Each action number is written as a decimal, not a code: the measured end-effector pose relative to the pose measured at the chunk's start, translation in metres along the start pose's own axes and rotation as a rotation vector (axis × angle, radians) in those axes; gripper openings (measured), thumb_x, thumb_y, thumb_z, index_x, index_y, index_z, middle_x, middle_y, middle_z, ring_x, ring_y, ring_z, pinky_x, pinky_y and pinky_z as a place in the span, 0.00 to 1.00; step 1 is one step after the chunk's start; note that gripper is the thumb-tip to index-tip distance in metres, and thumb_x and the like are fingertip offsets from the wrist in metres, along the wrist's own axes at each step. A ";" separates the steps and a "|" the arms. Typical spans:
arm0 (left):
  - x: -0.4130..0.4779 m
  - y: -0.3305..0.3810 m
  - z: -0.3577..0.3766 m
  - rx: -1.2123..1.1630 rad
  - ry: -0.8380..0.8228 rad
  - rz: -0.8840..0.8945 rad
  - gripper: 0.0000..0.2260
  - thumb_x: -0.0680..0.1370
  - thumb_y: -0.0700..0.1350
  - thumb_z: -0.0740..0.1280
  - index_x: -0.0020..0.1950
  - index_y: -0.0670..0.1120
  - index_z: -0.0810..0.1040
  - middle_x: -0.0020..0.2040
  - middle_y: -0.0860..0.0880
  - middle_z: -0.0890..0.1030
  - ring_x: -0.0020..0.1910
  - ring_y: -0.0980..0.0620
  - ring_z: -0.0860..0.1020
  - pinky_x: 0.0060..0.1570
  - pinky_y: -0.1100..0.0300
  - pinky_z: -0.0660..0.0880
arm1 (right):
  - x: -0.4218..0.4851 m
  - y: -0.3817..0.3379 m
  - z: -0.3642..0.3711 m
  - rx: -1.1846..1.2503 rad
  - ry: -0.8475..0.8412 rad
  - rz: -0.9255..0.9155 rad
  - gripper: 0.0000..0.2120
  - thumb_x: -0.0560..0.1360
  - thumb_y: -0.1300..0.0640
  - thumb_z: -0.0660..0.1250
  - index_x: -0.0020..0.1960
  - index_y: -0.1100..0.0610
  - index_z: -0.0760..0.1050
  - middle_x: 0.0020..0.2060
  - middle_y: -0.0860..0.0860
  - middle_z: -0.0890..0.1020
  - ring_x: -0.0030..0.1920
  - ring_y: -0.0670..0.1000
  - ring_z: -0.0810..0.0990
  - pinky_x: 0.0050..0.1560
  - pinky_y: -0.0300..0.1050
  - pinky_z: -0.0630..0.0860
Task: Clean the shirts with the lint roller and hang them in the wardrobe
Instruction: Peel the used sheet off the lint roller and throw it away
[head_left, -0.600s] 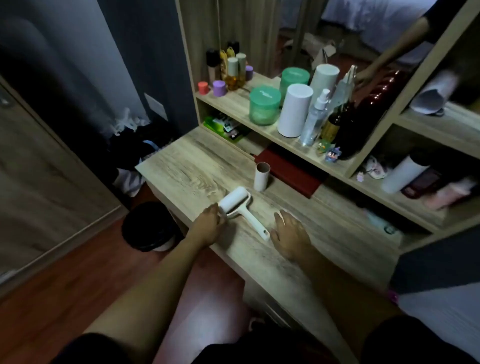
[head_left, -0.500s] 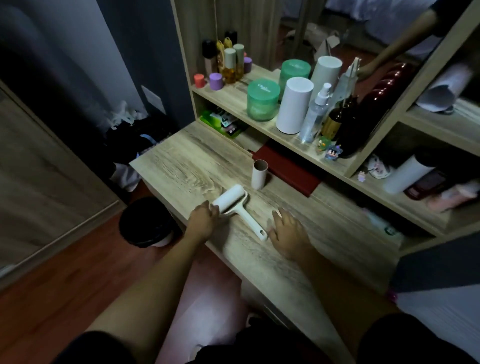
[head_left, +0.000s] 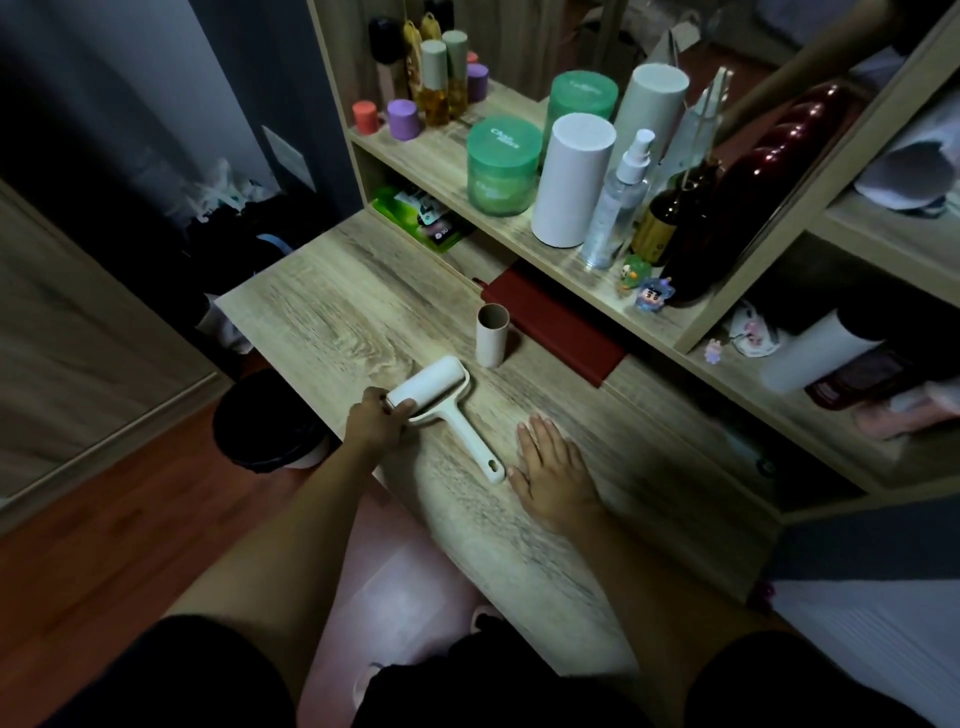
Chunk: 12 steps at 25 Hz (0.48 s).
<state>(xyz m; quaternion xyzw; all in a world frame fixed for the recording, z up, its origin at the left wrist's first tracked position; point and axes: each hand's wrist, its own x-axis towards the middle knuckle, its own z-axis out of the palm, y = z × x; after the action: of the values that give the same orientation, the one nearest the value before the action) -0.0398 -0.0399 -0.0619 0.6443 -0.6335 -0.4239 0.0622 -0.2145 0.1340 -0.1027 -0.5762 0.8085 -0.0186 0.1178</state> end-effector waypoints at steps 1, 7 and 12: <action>0.001 -0.001 0.000 -0.040 0.010 0.011 0.23 0.76 0.50 0.67 0.65 0.39 0.68 0.59 0.36 0.76 0.59 0.38 0.75 0.54 0.54 0.70 | -0.001 -0.001 -0.002 0.014 -0.004 -0.001 0.29 0.72 0.42 0.52 0.66 0.58 0.72 0.64 0.57 0.76 0.64 0.55 0.75 0.59 0.51 0.74; -0.010 -0.002 0.000 -0.529 0.024 0.005 0.15 0.75 0.46 0.69 0.57 0.41 0.70 0.52 0.39 0.78 0.40 0.46 0.78 0.41 0.55 0.76 | 0.003 0.002 0.006 0.025 -0.032 -0.004 0.30 0.73 0.42 0.51 0.68 0.58 0.70 0.66 0.58 0.74 0.66 0.56 0.74 0.61 0.53 0.72; -0.025 0.003 -0.014 -0.643 -0.136 0.065 0.16 0.77 0.42 0.67 0.63 0.39 0.71 0.43 0.45 0.80 0.35 0.52 0.77 0.35 0.63 0.76 | 0.008 0.007 -0.007 0.424 -0.015 0.056 0.29 0.77 0.42 0.47 0.74 0.53 0.56 0.74 0.54 0.62 0.73 0.54 0.60 0.71 0.52 0.59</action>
<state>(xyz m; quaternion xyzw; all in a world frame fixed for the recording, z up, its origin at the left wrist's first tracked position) -0.0293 -0.0250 -0.0391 0.5416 -0.4901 -0.6418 0.2334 -0.2246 0.1278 -0.0987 -0.5161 0.8013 -0.1806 0.2429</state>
